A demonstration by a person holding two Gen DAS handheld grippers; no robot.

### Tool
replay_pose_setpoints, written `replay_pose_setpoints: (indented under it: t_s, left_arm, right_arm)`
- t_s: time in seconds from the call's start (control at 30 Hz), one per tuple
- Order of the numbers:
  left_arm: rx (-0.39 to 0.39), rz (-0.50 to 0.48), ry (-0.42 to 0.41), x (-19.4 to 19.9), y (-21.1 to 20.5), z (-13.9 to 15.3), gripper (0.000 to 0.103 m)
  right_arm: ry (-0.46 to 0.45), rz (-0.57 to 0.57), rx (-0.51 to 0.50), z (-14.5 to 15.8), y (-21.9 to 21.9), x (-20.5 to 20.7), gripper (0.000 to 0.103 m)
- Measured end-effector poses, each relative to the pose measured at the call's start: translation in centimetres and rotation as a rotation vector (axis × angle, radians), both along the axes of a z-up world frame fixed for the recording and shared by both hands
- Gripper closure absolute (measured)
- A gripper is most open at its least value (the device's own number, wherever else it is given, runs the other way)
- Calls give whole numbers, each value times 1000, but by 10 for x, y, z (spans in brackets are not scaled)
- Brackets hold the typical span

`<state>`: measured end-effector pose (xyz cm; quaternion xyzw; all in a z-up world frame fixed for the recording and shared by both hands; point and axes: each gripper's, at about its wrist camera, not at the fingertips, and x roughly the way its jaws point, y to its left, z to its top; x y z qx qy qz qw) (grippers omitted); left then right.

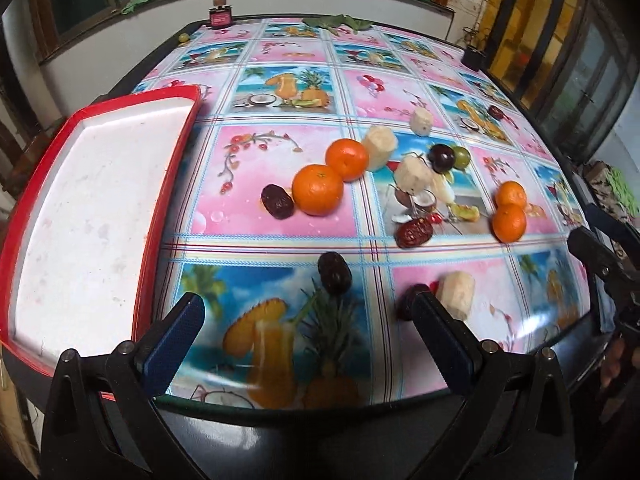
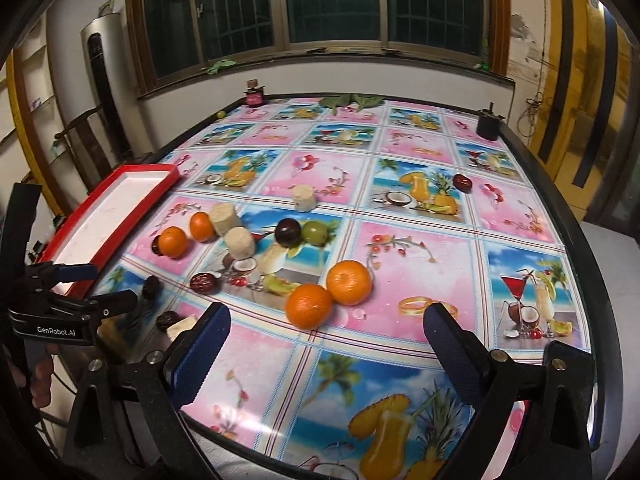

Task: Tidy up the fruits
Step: 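Grasp the beige cylinder with the left tool while the right tool grasps a mandarin orange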

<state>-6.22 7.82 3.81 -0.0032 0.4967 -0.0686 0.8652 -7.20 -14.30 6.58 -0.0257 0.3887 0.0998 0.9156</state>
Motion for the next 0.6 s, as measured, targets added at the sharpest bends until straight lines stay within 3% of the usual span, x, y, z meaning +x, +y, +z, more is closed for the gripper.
replay_pose_setpoints:
  t_s: [0.1, 0.27, 0.4, 0.5, 0.6]
  left_arm:
    - [-27, -16, 7, -4, -1, -1, 0]
    - [-88, -11, 27, -4, 0, -1, 9]
    - [-146, -89, 40, -14, -20, 1, 11]
    - [-149, -166, 56, -15, -41, 1, 24]
    - [-146, -235, 71, -12, -60, -1, 39]
  right_arm:
    - [7, 19, 13, 0, -1, -2, 14]
    - [45, 49, 20, -7, 0, -3, 31]
    - [68, 64, 23, -13, 0, -1, 39]
    - [85, 69, 33, -16, 0, 1, 50]
    - [109, 76, 41, -20, -1, 3, 53]
